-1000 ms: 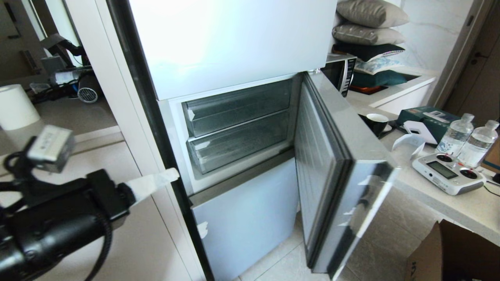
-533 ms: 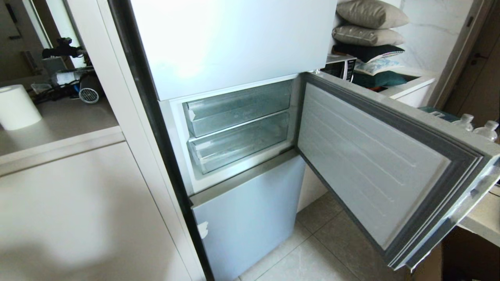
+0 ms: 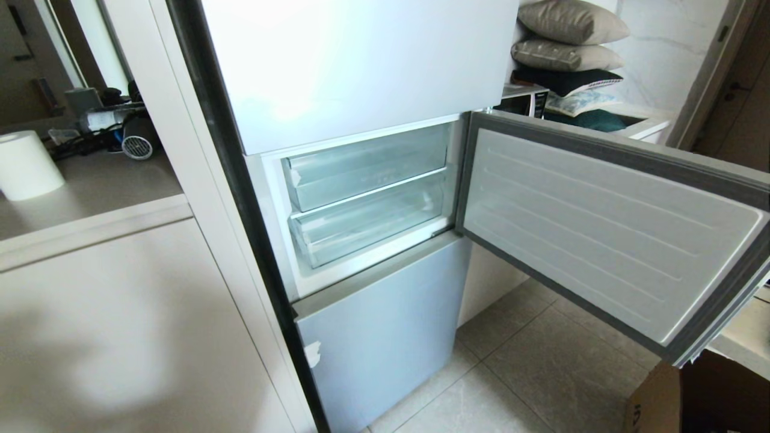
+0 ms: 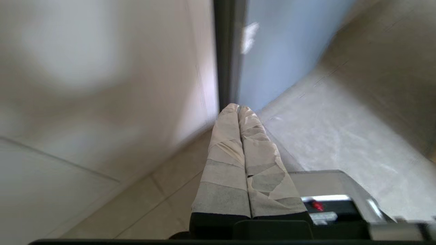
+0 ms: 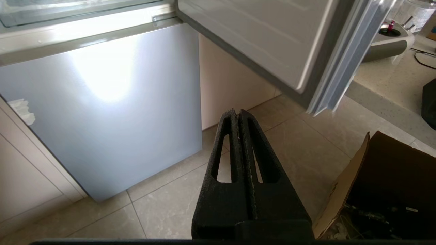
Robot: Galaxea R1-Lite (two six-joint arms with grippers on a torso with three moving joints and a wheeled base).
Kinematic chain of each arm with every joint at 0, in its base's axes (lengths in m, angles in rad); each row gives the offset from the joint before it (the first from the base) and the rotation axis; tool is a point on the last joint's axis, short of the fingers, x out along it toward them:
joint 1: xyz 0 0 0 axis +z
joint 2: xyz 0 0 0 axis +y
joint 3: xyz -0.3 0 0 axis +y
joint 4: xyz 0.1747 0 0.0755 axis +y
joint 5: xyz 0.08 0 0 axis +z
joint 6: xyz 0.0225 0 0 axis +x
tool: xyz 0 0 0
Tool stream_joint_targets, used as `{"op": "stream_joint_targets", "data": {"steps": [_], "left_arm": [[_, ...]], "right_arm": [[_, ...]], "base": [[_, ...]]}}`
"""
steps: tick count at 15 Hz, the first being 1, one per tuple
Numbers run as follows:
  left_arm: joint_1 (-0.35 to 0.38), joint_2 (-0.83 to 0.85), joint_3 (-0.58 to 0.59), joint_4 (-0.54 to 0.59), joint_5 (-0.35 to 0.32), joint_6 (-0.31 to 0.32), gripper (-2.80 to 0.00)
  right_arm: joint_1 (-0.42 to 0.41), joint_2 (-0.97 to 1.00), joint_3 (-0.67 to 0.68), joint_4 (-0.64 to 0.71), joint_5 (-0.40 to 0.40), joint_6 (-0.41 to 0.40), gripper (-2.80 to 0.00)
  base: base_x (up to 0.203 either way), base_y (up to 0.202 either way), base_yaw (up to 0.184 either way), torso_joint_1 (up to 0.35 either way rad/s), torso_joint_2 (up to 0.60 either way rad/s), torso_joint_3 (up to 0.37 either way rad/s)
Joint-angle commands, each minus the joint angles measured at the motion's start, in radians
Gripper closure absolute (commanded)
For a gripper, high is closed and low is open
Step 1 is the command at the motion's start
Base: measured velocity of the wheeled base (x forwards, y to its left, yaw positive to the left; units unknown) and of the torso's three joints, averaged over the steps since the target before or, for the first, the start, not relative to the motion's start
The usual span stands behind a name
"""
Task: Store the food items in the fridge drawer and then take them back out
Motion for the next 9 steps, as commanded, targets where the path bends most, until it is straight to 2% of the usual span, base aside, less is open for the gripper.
{"op": "stream_joint_targets", "data": {"steps": [1,3,7,9], "left_arm": [[0.062,-0.013,0.004,0.008,-0.008,0.014,0.0],[0.043,-0.047,0.023,-0.017,-0.04,0.038,0.0],[0.003,-0.283,0.045,-0.068,-0.073,0.069,0.0],[-0.003,-0.284,0.05,-0.078,-0.07,0.041,0.0]], "right_arm": [[0.0,0.0,0.0,0.0,0.001,0.0,0.0],[0.0,0.0,0.0,0.0,0.001,0.0,0.0],[0.0,0.0,0.0,-0.001,0.001,0.0,0.0],[0.0,0.0,0.0,-0.001,0.001,0.0,0.0]], "base": [[0.0,0.0,0.0,0.0,0.0,0.0],[0.0,0.0,0.0,0.0,0.0,0.0],[0.0,0.0,0.0,0.0,0.0,0.0],[0.0,0.0,0.0,0.0,0.0,0.0]]}}
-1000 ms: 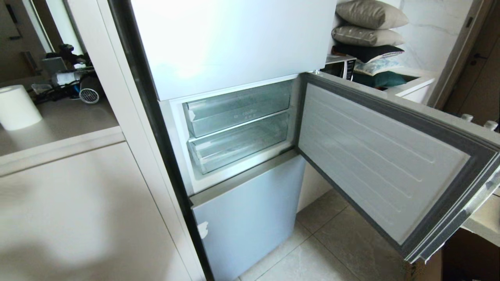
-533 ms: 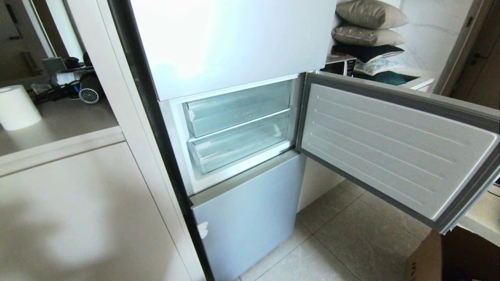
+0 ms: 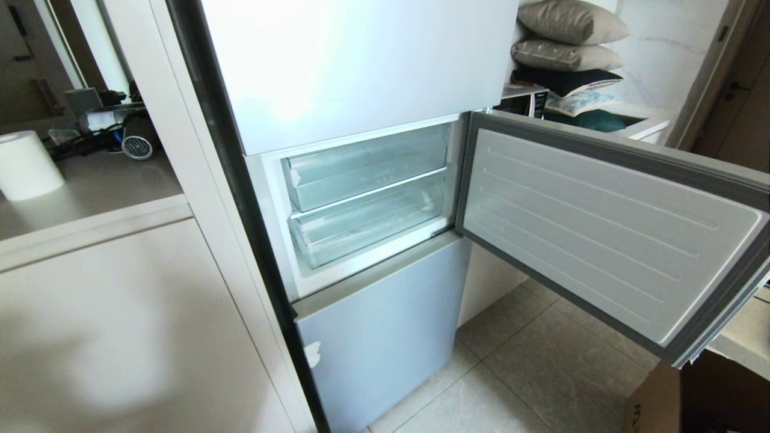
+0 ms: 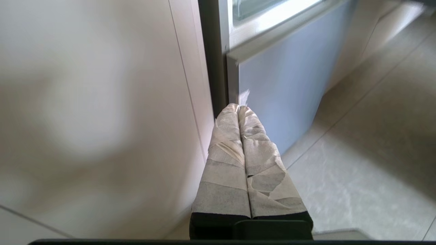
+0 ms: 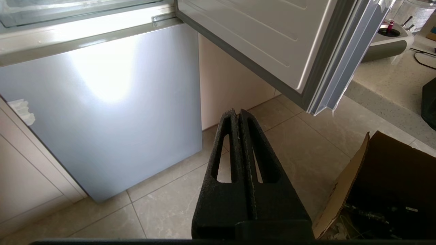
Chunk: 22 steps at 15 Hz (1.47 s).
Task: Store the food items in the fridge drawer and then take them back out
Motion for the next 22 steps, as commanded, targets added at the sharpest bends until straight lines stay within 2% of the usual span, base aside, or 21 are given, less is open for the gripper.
{"op": "stream_joint_targets", "data": {"steps": [1,3,22], "left_arm": [[-0.002,-0.034,0.002,0.005,0.002,-0.019,0.0],[-0.002,-0.034,0.002,0.005,0.033,-0.043,0.0],[-0.002,-0.034,0.002,0.005,0.033,-0.049,0.0]], "right_arm": [[0.0,0.0,0.0,0.0,0.0,0.0,0.0],[0.0,0.0,0.0,0.0,0.0,0.0,0.0],[0.0,0.0,0.0,0.0,0.0,0.0,0.0]], "base": [[0.0,0.0,0.0,0.0,0.0,0.0],[0.0,0.0,0.0,0.0,0.0,0.0],[0.0,0.0,0.0,0.0,0.0,0.0]]}}
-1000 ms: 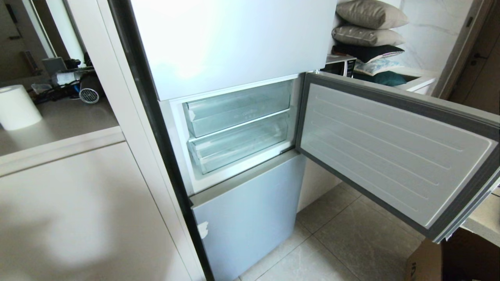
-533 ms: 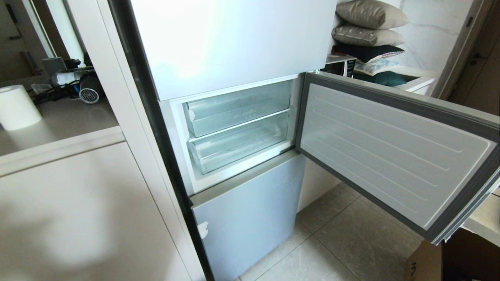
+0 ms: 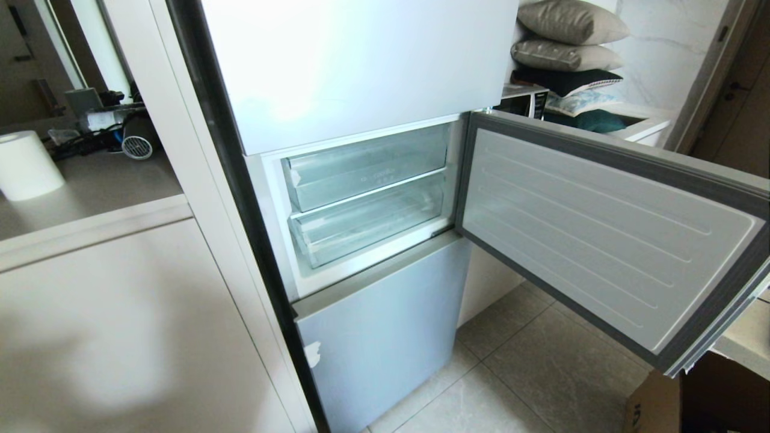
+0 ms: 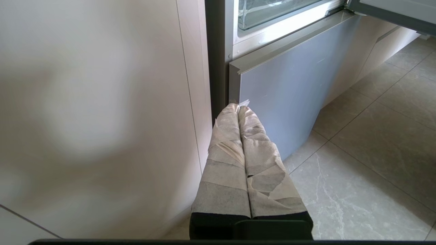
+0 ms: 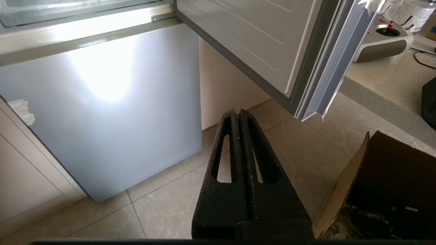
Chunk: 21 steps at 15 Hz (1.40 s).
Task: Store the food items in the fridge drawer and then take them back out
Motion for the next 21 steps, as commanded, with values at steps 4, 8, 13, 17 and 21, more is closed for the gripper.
{"op": "stream_joint_targets", "data": {"steps": [4,8,13,17,21], "left_arm": [[0.0,0.001,0.0,0.0,0.0,0.0,0.0],[0.0,0.001,0.0,0.0,0.0,0.0,0.0],[0.0,0.001,0.0,0.0,0.0,0.0,0.0],[0.0,0.001,0.0,0.0,0.0,0.0,0.0],[0.0,0.001,0.0,0.0,0.0,0.0,0.0]], "right_arm": [[0.0,0.0,0.0,0.0,0.0,0.0,0.0],[0.0,0.0,-0.001,0.002,-0.001,0.0,0.0],[0.0,0.0,0.0,0.002,-0.003,-0.008,0.0],[0.0,0.0,0.0,0.002,-0.001,-0.003,0.0],[0.0,0.0,0.0,0.002,-0.001,-0.002,0.0]], "base": [[0.0,0.0,0.0,0.0,0.0,0.0],[0.0,0.0,0.0,0.0,0.0,0.0],[0.002,-0.003,0.088,0.004,0.0,0.004],[0.0,-0.007,0.177,0.001,0.0,0.0],[0.0,-0.007,0.176,0.006,0.01,0.002]]}}
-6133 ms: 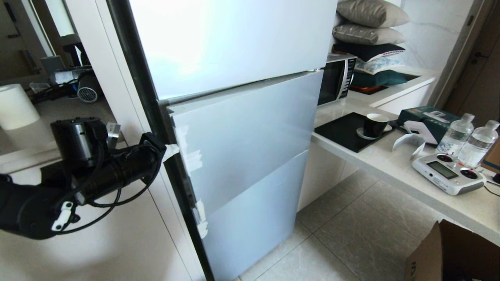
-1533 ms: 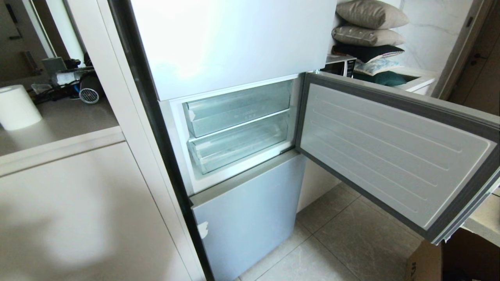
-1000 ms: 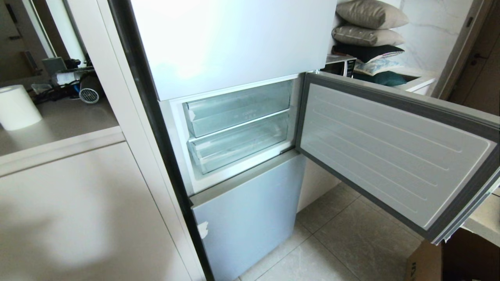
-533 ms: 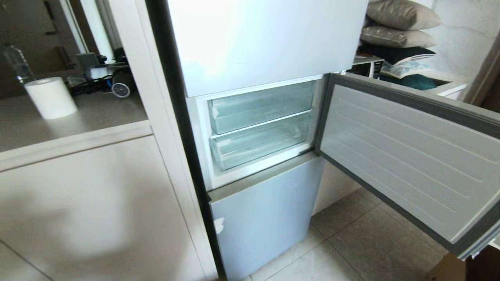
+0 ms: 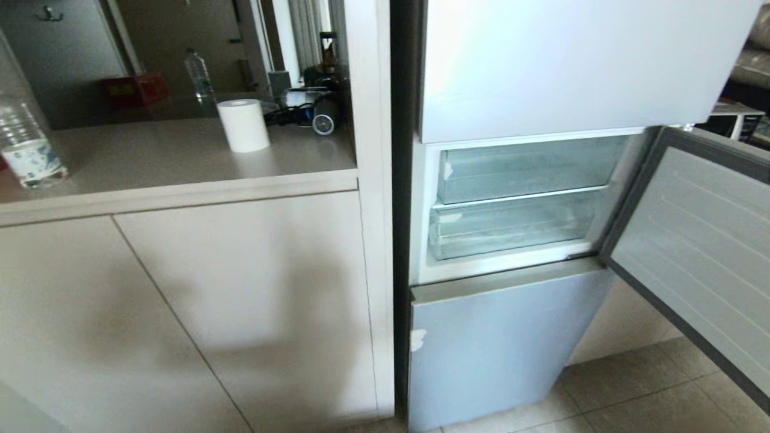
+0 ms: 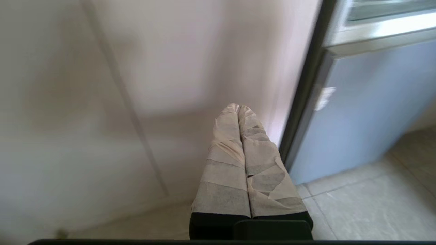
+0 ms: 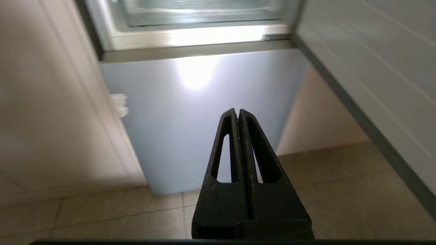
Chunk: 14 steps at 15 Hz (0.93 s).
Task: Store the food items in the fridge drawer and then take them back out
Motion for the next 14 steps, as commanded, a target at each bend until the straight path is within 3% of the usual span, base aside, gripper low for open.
{"op": "stream_joint_targets", "data": {"steps": [1,7,14], "left_arm": [[0.0,0.001,0.0,0.0,0.0,0.0,0.0],[0.0,0.001,0.0,0.0,0.0,0.0,0.0],[0.0,0.001,0.0,0.0,0.0,0.0,0.0]], "right_arm": [[0.0,0.0,0.0,0.0,0.0,0.001,0.0],[0.0,0.0,0.0,-0.002,0.002,0.002,0.0],[0.0,0.0,0.0,-0.002,0.002,0.002,0.0]], "base": [[0.001,-0.011,0.178,0.002,0.0,0.005],[0.0,-0.007,0.157,0.002,0.0,0.0],[0.0,0.0,0.008,0.0,0.0,0.0]]}}
